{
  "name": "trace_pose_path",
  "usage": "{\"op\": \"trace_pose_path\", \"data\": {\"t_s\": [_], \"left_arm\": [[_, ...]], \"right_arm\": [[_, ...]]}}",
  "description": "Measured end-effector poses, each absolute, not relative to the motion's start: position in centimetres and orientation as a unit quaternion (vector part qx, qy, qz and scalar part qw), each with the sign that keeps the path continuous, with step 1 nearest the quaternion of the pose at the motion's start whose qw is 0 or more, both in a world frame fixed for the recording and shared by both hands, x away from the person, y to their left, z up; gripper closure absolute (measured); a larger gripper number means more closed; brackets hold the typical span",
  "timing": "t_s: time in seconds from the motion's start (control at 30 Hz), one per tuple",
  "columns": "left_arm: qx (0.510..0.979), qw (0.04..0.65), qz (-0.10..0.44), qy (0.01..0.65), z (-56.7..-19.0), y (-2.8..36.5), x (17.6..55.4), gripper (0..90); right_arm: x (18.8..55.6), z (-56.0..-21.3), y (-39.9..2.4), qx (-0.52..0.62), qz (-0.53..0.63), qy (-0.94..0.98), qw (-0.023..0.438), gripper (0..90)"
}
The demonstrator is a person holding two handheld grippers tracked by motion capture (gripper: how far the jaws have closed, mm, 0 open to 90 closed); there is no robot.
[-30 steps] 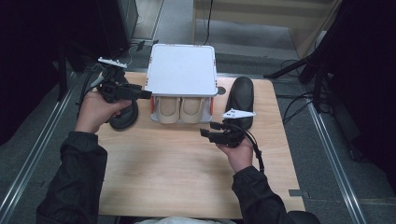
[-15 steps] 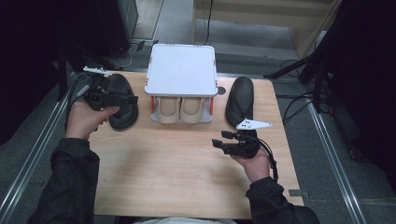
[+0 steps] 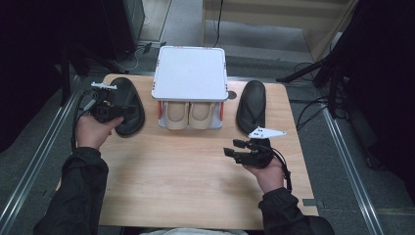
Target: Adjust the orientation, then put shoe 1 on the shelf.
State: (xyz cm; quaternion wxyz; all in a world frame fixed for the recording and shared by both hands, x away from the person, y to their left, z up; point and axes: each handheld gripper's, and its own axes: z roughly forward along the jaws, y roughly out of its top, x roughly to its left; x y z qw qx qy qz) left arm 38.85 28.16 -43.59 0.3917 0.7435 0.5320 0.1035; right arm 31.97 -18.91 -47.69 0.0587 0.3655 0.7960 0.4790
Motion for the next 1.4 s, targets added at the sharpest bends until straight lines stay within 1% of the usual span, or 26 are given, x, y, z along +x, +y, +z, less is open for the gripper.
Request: {"op": "trace_pose_path", "data": {"t_s": [0.03,0.37,0.53,0.87,0.97,1.4], "left_arm": [[0.742,0.391,0.106,0.534,-43.9,28.1,39.0,89.8],[0.741,0.38,0.095,0.545,-46.1,28.0,40.3,89.2],[0.745,0.37,0.101,0.545,-46.8,27.7,41.2,88.4],[0.753,0.357,0.107,0.542,-48.4,27.4,42.4,89.9],[0.746,0.355,0.108,0.553,-49.1,27.6,42.8,90.0],[0.747,0.323,0.098,0.573,-51.5,28.1,43.5,90.0]], "right_arm": [[32.0,-47.7,-18.9,0.366,0.48,0.795,0.059,45.4],[31.8,-47.8,-19.1,0.37,0.476,0.796,0.061,45.8],[31.5,-47.9,-19.4,0.375,0.472,0.795,0.066,45.8],[31.1,-48.0,-19.7,0.382,0.468,0.794,0.071,45.8],[31.1,-48.1,-19.8,0.383,0.467,0.794,0.072,45.8],[31.2,-48.2,-19.8,0.387,0.462,0.795,0.07,45.9]]}}
